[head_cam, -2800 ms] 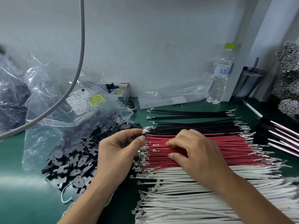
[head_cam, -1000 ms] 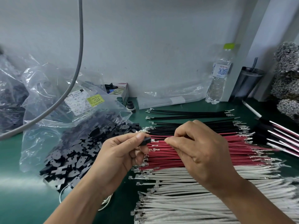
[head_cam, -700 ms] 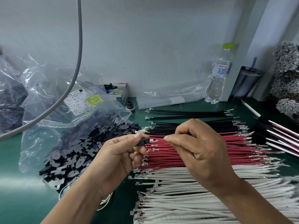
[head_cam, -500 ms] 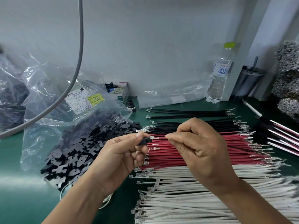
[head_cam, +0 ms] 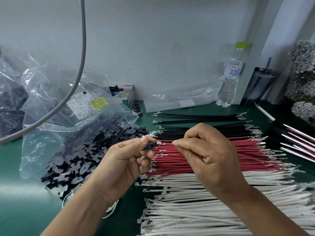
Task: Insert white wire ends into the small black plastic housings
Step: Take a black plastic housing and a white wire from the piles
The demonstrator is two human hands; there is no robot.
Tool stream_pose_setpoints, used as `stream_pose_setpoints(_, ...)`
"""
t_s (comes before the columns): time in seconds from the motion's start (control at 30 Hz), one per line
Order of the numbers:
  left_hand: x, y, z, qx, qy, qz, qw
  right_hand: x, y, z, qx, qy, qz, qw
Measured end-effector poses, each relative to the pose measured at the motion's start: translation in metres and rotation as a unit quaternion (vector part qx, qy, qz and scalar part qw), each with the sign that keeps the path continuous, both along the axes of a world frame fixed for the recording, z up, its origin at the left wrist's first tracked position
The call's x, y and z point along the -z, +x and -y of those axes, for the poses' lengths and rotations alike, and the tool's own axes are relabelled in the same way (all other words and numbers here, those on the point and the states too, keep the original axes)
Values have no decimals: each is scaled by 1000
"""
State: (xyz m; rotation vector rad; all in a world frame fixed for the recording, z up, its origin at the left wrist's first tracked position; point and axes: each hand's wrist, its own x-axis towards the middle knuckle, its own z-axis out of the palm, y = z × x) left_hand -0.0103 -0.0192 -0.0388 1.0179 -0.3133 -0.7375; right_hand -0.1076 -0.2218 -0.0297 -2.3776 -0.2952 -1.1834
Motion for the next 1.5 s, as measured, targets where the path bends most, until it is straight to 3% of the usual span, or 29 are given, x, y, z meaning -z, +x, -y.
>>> stream_pose_setpoints(0.27, -4, -2, 1, -15, 20, 4, 1000, -2, 0, 5, 9, -89, 19, 996)
stream_pose_setpoints(0.53, -3, -12, 8, -68, 54, 57, 995, 1, 1, -7, 2, -32, -56, 998)
stream_pose_setpoints(0.63, -2, -15, 10, -115, 97, 163, 975, 1, 0, -8, 11, -35, -82, 996)
stream_pose_setpoints(0.7, 0, -15, 9, -155, 141, 292, 933, 0, 0, -4, 15, 3, -107, 994)
stream_pose_setpoints(0.77, 1, -15, 8, -167, 149, 351, 909, -1, 0, 1, 5, 37, -132, 991)
stream_pose_setpoints(0.97, -1, -19, 11, -158, 131, 266, 942, -7, -2, -1, -25, 36, -143, 989)
stream_pose_setpoints(1.13, -4, -23, 11, -156, 114, 271, 943, -16, -5, -4, -35, 28, -156, 987)
stream_pose_setpoints(1.2, -4, -24, 12, -148, 116, 278, 942, -22, -8, 3, -13, 0, -178, 984)
stream_pose_setpoints(1.33, -2, -24, 15, -151, 130, 310, 930, -28, -27, 3, 70, -111, -138, 982)
stream_pose_setpoints(1.4, 0, -22, 14, -174, 143, 325, 919, -21, -38, -6, 36, -110, -178, 977)
stream_pose_setpoints(1.5, 2, -21, 15, -177, 147, 337, 913, -6, -44, -16, 9, -112, -312, 944)
